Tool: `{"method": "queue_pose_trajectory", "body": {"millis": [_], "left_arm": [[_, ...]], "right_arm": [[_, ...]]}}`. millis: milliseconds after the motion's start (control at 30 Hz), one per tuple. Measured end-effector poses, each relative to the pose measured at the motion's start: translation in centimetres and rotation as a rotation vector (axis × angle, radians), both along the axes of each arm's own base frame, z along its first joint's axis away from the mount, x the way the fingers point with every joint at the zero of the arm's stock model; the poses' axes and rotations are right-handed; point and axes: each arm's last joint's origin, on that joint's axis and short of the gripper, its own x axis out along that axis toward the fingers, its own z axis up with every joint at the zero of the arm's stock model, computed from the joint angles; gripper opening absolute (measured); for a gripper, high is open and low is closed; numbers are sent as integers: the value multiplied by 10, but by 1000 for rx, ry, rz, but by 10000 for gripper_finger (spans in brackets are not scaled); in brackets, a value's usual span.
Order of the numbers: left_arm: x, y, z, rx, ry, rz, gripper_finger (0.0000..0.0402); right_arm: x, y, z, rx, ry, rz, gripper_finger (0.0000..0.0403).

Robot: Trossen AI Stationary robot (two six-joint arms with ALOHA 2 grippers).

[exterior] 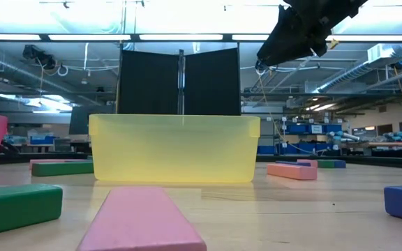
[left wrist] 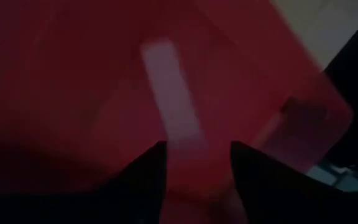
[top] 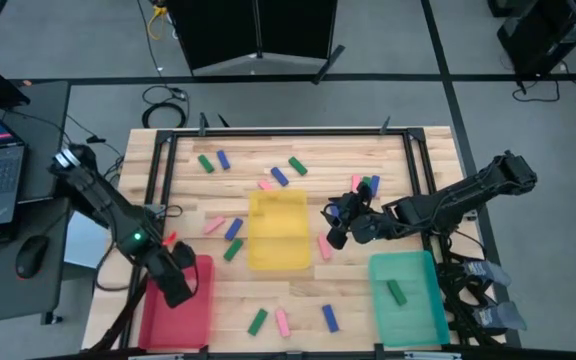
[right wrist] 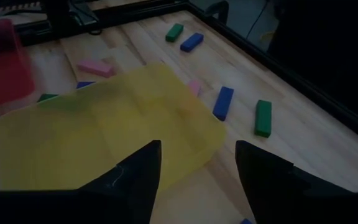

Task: Sort blocks
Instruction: Put the pink block into the red bin, then put the blue block into the yellow bin

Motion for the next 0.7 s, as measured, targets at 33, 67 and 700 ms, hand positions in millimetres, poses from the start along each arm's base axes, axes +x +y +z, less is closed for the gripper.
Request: {"method": "queue_pose_trajectory", "body": {"millis": [33, 67, 700], "left_arm": [[0, -1, -1, 3, 7, -6, 203], [0, -2, -1, 4, 8, -8, 214], [36, 31, 75, 589, -787, 360, 259]], "right_arm": [[0, 0, 0, 0, -1, 0, 220], [0, 0, 0, 1, -1, 0, 220], [-9, -52, 8, 180, -78, -292, 231]]}}
